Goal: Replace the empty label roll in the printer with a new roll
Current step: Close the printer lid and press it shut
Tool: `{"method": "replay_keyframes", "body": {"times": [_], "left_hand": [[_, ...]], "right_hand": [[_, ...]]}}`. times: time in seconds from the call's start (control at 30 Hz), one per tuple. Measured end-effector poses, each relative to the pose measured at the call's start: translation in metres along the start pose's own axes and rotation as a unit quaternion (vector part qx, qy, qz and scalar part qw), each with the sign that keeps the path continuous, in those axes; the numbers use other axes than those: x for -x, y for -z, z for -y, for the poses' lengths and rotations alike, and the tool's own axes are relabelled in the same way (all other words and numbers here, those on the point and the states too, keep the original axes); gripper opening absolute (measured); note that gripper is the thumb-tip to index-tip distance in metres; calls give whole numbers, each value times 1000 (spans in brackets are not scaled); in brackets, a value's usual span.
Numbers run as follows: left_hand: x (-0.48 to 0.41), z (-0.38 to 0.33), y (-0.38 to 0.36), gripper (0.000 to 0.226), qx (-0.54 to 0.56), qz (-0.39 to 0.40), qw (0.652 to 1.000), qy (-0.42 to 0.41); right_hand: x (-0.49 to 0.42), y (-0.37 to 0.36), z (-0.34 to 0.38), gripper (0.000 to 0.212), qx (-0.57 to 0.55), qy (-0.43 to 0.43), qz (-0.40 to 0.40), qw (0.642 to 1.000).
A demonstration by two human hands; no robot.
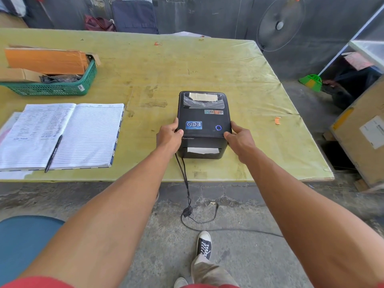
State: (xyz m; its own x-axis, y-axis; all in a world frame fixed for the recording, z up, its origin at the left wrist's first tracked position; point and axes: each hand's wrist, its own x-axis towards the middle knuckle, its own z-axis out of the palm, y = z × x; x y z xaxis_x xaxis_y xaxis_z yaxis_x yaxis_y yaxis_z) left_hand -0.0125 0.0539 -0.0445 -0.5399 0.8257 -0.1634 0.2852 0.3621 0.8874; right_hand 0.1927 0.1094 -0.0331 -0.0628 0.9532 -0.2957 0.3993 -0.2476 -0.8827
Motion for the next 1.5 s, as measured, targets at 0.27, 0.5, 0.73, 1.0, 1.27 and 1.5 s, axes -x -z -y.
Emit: {"method": "replay_keyframes", "body": {"times": [0.27, 0.5, 0.73, 1.0, 1.27, 1.5], "left_hand": [[-5, 4, -1, 52, 79, 16, 996, 34], [-6, 5, -2, 52, 73, 11, 997, 33], [-5, 5, -3, 51, 66, 2, 997, 29], [-1, 2, -2, 51, 54, -4, 998, 25], [2, -2, -1, 51, 41, -6, 999, 25], [7, -5, 7, 47, 51, 1, 998, 37]], "right_hand": [[-1, 0, -1, 57, -2, -11, 6, 1000], [-1, 1, -1, 57, -4, -17, 12, 1000], [2, 2, 0, 57, -5, -11, 12, 1000], [4, 2, 1, 57, -5, -11, 17, 1000], [6, 2, 3, 57, -1, -10, 15, 1000], [8, 6, 7, 57, 25, -16, 11, 999]]}}
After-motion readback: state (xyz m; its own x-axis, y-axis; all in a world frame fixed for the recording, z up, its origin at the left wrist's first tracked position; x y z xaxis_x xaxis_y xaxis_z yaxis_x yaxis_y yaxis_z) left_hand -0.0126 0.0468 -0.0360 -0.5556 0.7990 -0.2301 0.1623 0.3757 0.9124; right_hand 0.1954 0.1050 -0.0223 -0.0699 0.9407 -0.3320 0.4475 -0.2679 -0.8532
